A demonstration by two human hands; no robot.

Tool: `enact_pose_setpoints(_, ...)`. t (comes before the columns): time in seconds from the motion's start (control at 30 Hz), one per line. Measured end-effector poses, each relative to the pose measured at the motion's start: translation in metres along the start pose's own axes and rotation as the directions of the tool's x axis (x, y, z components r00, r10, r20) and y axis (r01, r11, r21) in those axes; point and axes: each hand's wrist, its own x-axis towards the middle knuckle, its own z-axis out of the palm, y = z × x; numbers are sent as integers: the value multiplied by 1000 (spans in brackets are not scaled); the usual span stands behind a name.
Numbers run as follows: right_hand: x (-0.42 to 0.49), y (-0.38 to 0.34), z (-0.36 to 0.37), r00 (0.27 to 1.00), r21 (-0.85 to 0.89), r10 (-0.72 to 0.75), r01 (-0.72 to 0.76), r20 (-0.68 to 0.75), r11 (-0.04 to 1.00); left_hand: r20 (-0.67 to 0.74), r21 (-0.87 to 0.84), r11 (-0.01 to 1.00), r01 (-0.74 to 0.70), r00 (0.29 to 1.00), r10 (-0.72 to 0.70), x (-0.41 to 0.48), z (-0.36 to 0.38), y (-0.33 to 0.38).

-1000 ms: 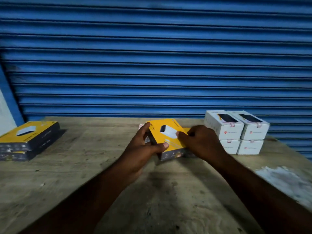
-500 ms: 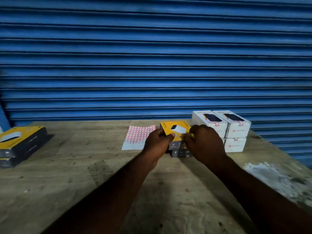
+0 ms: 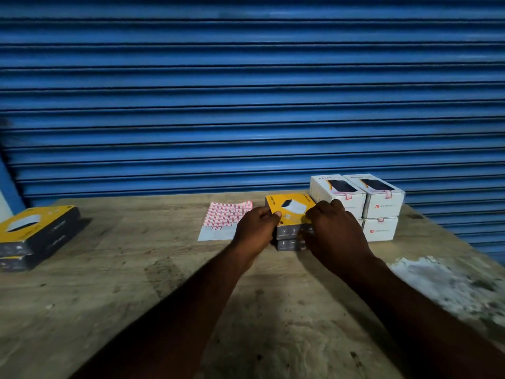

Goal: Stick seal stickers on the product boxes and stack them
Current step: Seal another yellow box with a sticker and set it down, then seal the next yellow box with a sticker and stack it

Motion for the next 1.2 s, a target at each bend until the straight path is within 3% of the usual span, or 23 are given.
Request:
enact_pose_setpoints(0.1, -3, -3, 2, 1000, 4, 10, -10, -6, 1000, -2, -5, 999, -40, 999, 40, -6, -9, -1)
enact_pose_setpoints(0.2, -6, -20, 2, 1000, 33, -18, 19, -19, 999, -119, 6, 996, -89, 989, 89, -21, -26, -6)
enact_pose_setpoints(0.37, -12, -89, -4, 970, 176, -230, 240, -78, 955, -312, 179, 967, -183, 921, 232, -55, -95, -16)
enact_pose_setpoints(0.5, -6, -157, -3, 917, 361, -395, 350, 57, 864, -416, 290, 951, -107, 881, 226, -77, -192, -28)
enact_pose_setpoints(0.67, 20, -260, -1, 891, 629, -454, 360, -13, 689, -558, 403, 912, -76, 769, 311, -111, -303, -48)
enact_pose_setpoints(0.87, 64, -380, 9, 914, 856, -404, 191, 23, 481, -682, 529, 848, 26, 608, 407, -140, -407, -72)
enact_pose_setpoints(0.93, 76, -411, 11, 921, 886, -389, 154, 32, 437, -653, 573, 818, 49, 631, 419, -140, -428, -73)
enact_pose_setpoints(1.03, 86, -438, 20, 906, 888, -421, 166, 34, 429, -624, 506, 850, 149, 744, 241, -137, -440, -77)
enact_pose_setpoints(1.2, 83, -456, 39, 942, 914, -336, 125, 13, 386, -657, 455, 876, 157, 724, 212, -136, -439, -96)
